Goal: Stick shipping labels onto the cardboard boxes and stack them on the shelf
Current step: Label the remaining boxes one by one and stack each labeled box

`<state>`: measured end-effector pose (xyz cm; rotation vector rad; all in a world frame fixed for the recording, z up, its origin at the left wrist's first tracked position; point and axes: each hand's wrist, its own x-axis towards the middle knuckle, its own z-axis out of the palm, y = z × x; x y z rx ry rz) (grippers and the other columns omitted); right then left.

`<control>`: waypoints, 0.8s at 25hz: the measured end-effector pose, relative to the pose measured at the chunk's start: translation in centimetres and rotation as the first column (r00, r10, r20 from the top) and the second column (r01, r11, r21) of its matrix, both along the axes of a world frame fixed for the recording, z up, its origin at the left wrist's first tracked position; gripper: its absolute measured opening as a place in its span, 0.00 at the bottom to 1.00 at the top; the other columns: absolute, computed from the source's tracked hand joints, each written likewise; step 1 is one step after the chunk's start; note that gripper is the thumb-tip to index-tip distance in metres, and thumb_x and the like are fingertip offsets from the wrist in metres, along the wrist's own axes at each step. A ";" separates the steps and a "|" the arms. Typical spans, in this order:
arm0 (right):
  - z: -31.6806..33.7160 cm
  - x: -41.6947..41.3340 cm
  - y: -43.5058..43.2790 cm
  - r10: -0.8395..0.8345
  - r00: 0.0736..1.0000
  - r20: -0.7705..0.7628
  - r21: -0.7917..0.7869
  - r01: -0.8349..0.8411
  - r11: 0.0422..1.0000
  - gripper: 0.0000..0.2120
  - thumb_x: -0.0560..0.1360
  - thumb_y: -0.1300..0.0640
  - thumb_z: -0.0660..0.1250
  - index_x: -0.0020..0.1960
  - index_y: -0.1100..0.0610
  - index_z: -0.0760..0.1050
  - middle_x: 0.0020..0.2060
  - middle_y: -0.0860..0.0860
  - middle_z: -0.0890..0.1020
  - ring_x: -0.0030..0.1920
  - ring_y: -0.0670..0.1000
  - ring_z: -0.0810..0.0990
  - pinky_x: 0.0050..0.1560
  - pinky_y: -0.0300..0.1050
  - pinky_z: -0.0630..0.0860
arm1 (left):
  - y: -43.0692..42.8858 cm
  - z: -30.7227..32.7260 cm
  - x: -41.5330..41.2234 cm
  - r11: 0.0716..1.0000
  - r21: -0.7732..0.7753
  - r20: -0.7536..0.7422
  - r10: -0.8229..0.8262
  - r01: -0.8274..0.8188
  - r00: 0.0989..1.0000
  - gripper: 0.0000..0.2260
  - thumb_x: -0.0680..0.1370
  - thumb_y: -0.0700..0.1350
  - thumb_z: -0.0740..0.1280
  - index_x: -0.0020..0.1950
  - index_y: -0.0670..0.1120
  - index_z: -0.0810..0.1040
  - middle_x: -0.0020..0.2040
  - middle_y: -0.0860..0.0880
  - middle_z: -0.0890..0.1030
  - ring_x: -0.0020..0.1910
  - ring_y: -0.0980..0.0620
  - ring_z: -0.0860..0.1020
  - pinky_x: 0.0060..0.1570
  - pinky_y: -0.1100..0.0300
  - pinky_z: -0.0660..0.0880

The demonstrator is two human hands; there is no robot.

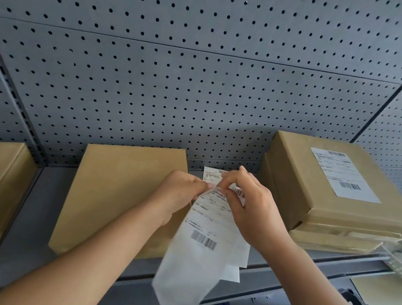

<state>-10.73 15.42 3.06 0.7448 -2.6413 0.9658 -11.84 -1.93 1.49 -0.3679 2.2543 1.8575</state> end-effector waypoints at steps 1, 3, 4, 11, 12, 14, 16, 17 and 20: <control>0.4 0.3 0.1 -0.002 1.000 0.012 -0.034 0.002 0.999 0.05 0.79 0.65 0.66 0.50 0.57 0.75 0.50 0.50 0.83 0.58 0.49 0.76 0.63 0.23 0.63 | 0.1 0.0 0.1 1.000 0.008 -0.008 -0.005 0.005 1.000 0.10 0.78 0.48 0.73 0.46 0.40 0.86 0.37 0.50 0.85 0.30 0.57 0.81 0.31 0.66 0.75; 1.2 0.6 0.4 0.000 1.000 0.013 -0.093 0.001 0.996 0.05 0.79 0.64 0.66 0.50 0.55 0.75 0.49 0.47 0.83 0.54 0.47 0.79 0.55 0.33 0.73 | 0.1 -0.1 0.4 0.999 0.008 -0.033 -0.037 0.038 0.999 0.12 0.76 0.48 0.76 0.47 0.38 0.85 0.36 0.49 0.86 0.29 0.60 0.82 0.27 0.68 0.75; 1.6 0.7 0.5 0.000 1.000 0.007 -0.118 0.001 0.993 0.05 0.79 0.64 0.66 0.50 0.55 0.74 0.48 0.46 0.82 0.52 0.46 0.79 0.52 0.38 0.74 | 0.0 -0.1 0.5 0.999 -0.004 -0.036 -0.052 0.052 0.998 0.13 0.75 0.49 0.76 0.47 0.37 0.85 0.35 0.50 0.86 0.29 0.59 0.82 0.27 0.68 0.76; 5.0 1.9 0.4 0.027 0.993 -0.112 -0.249 -0.054 0.967 0.05 0.79 0.67 0.65 0.49 0.58 0.74 0.43 0.46 0.79 0.43 0.43 0.76 0.42 0.30 0.68 | 0.0 0.7 -0.5 0.982 -0.179 -0.006 -0.061 0.059 0.998 0.25 0.77 0.32 0.69 0.21 0.50 0.75 0.16 0.57 0.72 0.19 0.60 0.71 0.25 0.65 0.67; 5.5 2.1 0.3 0.037 0.990 -0.137 -0.259 -0.071 0.963 0.06 0.79 0.68 0.65 0.49 0.58 0.74 0.43 0.44 0.79 0.43 0.44 0.76 0.43 0.31 0.68 | 0.2 0.7 -0.4 0.978 -0.202 -0.007 -0.056 0.053 0.998 0.30 0.77 0.32 0.67 0.16 0.50 0.69 0.15 0.57 0.68 0.20 0.58 0.68 0.26 0.64 0.64; 6.4 2.5 0.0 0.068 0.984 -0.167 -0.289 -0.114 0.950 0.06 0.79 0.69 0.64 0.49 0.59 0.73 0.42 0.42 0.77 0.43 0.45 0.75 0.44 0.32 0.68 | 0.4 0.2 -0.3 0.978 -0.209 -0.015 -0.018 0.015 1.000 0.28 0.76 0.32 0.64 0.17 0.49 0.64 0.19 0.55 0.66 0.29 0.49 0.63 0.34 0.58 0.60; 6.7 2.5 -0.3 0.124 0.986 -0.109 -0.378 -0.157 0.912 0.07 0.79 0.69 0.64 0.48 0.57 0.72 0.39 0.43 0.76 0.40 0.44 0.73 0.44 0.34 0.69 | 0.5 -0.4 -0.3 0.978 -0.207 -0.053 -0.003 -0.008 0.999 0.16 0.72 0.37 0.63 0.27 0.46 0.63 0.28 0.48 0.66 0.36 0.48 0.61 0.40 0.52 0.58; 6.9 2.5 -0.5 0.166 0.985 -0.054 -0.444 -0.173 0.879 0.07 0.79 0.68 0.64 0.48 0.57 0.72 0.39 0.45 0.76 0.40 0.47 0.73 0.44 0.38 0.71 | 0.6 -0.8 -0.3 0.972 -0.233 -0.081 -0.019 0.000 0.997 0.08 0.69 0.40 0.61 0.31 0.45 0.64 0.31 0.45 0.66 0.37 0.48 0.61 0.40 0.51 0.58; 7.1 2.2 -0.4 0.283 0.955 0.091 -0.597 -0.175 0.783 0.03 0.78 0.65 0.65 0.48 0.58 0.73 0.39 0.50 0.76 0.39 0.51 0.73 0.41 0.47 0.71 | 0.8 -1.7 -0.6 0.935 -0.353 -0.140 -0.087 0.033 0.986 0.04 0.65 0.41 0.60 0.34 0.46 0.65 0.34 0.46 0.67 0.36 0.49 0.62 0.37 0.52 0.60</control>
